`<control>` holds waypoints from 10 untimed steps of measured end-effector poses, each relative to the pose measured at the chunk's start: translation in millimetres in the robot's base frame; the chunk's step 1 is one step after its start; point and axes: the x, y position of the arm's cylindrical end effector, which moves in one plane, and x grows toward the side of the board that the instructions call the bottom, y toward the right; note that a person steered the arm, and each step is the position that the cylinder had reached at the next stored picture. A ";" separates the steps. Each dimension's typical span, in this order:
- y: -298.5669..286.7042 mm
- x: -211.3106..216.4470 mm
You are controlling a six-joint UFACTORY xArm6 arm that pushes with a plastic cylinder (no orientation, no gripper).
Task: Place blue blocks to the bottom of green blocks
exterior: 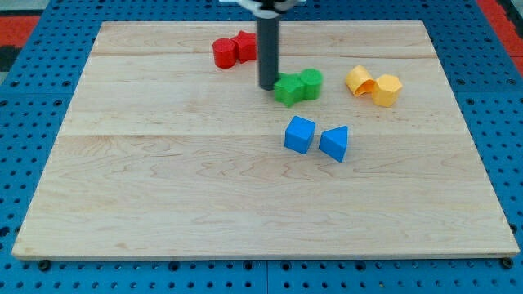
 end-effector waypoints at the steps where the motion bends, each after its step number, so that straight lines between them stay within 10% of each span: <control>1: 47.6 0.0; 3: -28.2 22.7; 5: -53.4 144.7; 8: 86.4 143.7; 10: 66.5 140.5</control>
